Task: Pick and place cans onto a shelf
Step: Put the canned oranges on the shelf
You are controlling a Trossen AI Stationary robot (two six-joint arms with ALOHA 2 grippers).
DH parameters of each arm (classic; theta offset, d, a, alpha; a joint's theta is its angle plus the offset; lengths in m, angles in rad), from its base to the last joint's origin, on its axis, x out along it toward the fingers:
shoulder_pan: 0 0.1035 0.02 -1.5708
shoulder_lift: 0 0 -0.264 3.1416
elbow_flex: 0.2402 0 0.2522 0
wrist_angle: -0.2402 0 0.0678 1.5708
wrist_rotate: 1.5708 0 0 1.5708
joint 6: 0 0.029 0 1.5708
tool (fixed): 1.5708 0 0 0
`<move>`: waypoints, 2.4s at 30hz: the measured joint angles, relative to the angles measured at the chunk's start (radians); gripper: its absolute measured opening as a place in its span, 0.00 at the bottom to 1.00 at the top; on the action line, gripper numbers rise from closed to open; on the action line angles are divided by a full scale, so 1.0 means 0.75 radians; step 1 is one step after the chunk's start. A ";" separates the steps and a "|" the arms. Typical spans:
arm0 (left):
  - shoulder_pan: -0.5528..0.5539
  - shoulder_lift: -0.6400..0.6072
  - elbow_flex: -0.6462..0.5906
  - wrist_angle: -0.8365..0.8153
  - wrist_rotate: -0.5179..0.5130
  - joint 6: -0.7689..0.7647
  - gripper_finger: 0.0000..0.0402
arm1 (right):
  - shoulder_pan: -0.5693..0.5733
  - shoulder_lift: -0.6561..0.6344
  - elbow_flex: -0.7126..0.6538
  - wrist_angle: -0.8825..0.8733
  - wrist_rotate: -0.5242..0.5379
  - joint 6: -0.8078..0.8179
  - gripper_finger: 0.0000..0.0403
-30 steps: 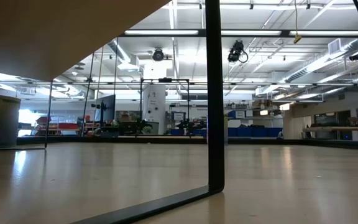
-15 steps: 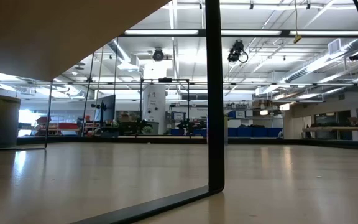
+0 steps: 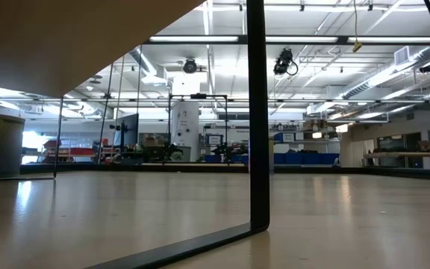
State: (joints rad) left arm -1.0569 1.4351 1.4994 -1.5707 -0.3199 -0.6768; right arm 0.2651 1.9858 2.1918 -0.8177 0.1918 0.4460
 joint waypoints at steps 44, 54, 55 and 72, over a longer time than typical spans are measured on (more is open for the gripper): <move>0.232 -0.162 -0.052 0.017 -0.306 0.111 0.72 | 0.000 0.000 0.000 0.000 -0.057 0.081 0.79; 0.601 -0.170 -0.272 0.071 -0.063 0.160 0.36 | 0.000 0.000 0.000 -0.001 -0.058 0.125 0.79; 0.612 -0.169 -0.282 0.093 -0.039 0.177 0.33 | 0.000 0.000 0.000 -0.001 -0.060 0.129 0.79; 0.610 -0.169 -0.287 0.198 0.159 0.220 0.18 | -0.016 0.000 0.000 -0.011 -0.070 0.128 0.79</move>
State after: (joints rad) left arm -0.5995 1.3083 1.2842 -1.4223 -0.2007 -0.5121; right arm 0.2532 1.9858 2.1918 -0.8257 0.1392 0.5419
